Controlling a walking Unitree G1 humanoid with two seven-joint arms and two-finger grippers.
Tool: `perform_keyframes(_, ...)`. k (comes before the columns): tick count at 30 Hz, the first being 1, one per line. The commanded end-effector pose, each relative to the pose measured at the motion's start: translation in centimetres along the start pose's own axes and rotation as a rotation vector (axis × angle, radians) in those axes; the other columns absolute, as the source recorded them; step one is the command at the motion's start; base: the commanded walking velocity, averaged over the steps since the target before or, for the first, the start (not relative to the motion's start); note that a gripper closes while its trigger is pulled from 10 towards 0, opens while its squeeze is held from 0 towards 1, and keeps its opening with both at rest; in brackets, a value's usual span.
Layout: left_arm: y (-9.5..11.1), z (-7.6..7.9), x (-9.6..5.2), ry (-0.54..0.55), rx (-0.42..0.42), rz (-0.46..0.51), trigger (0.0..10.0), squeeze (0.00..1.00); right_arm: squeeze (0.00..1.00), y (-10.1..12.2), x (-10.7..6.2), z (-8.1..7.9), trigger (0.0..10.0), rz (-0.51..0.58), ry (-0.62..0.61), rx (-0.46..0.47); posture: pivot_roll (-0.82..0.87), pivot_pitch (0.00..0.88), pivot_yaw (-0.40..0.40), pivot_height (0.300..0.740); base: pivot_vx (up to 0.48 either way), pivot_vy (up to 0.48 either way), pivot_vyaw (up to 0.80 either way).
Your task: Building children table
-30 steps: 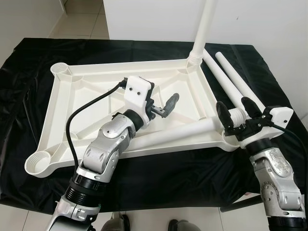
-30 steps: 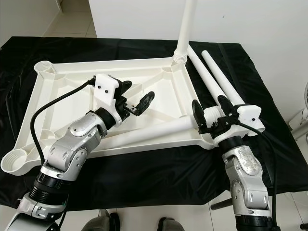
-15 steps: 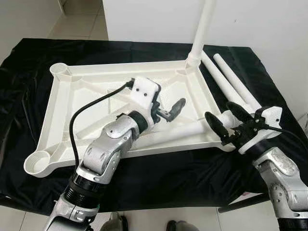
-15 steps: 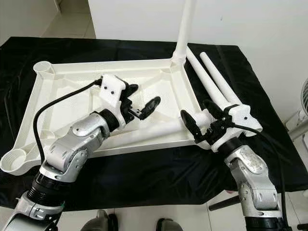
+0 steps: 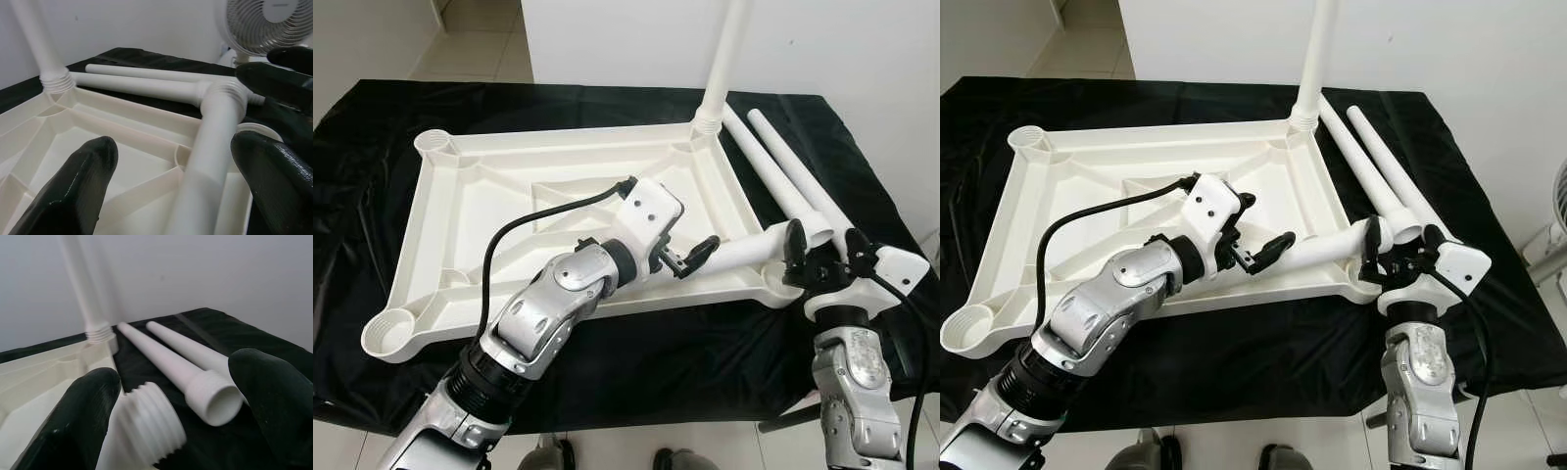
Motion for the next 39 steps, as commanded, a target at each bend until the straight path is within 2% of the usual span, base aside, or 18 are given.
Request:
perform_keyframes(1,-1.3,3.4,-0.5,-0.385,0.032,-0.105,10.0,0.00,0.00,-0.8,-0.7,0.6,10.0,-0.038,-0.060,-0.025,-0.02,0.138,0.009,0.740,0.000,0.000,0.00)
perform_keyframes(2,-1.3,3.4,-0.5,-0.385,0.032,-0.105,10.0,0.00,0.00,-0.8,-0.7,0.6,10.0,-0.038,-0.060,-0.025,-0.02,0.138,0.009,0.740,0.000,0.000,0.00)
perform_keyframes(5,-3.0,3.4,-0.3,-0.387,0.070,-0.197,10.0,0.00,0.00,-1.4,-1.2,0.7,10.0,-0.068,-0.102,-0.021,-0.03,0.134,0.015,0.740,0.000,0.000,0.00)
perform_keyframes(9,-3.3,3.4,-0.2,-0.385,0.079,-0.216,10.0,0.00,0.00,-1.5,-1.2,0.7,10.0,-0.069,-0.105,-0.017,-0.03,0.134,0.015,0.740,0.000,0.000,0.00)
perform_keyframes(14,-5.2,2.1,0.8,-0.305,0.115,-0.329,10.0,0.00,0.00,-1.5,-1.1,1.0,10.0,-0.063,-0.140,-0.026,-0.03,0.125,0.024,0.740,0.000,0.000,0.00)
perform_keyframes(18,-5.7,1.2,1.4,-0.257,0.148,-0.371,10.0,0.00,0.00,-1.5,-1.2,0.8,10.0,-0.066,-0.152,-0.024,-0.04,0.122,0.035,0.740,0.000,0.000,0.00)
perform_keyframes(20,-5.7,1.2,1.4,-0.257,0.148,-0.371,10.0,0.00,0.00,-1.5,-1.2,0.8,10.0,-0.066,-0.152,-0.024,-0.04,0.122,0.035,0.740,0.000,0.000,0.00)
perform_keyframes(24,-5.8,0.0,2.5,-0.197,0.172,-0.405,10.0,0.00,0.00,-1.6,-1.5,0.7,10.0,-0.073,-0.169,-0.023,-0.05,0.121,0.047,0.740,0.000,0.000,0.00)
perform_keyframes(32,-3.7,-1.2,3.4,-0.166,0.156,-0.358,10.0,0.00,0.00,-1.8,-2.2,0.8,10.0,-0.087,-0.189,-0.026,-0.05,0.129,0.058,0.740,0.000,0.000,0.00)
perform_keyframes(39,-4.1,-2.3,4.3,-0.108,0.155,-0.393,10.0,0.00,0.00,-1.8,-2.2,0.5,10.0,-0.092,-0.190,-0.022,-0.05,0.147,0.057,0.740,0.000,0.000,0.00)
Point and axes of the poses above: a point about 5 cm out from each wrist's last joint towards the gripper, its own x axis pointing out of the wrist towards the gripper, its own y axis along the axis of the wrist's last joint, z = x × y, the point moved 3 cm from there along x, pointing out of the wrist towards the gripper, and after that the axes turned 11 degrees about -x, right-handed, at the moved point
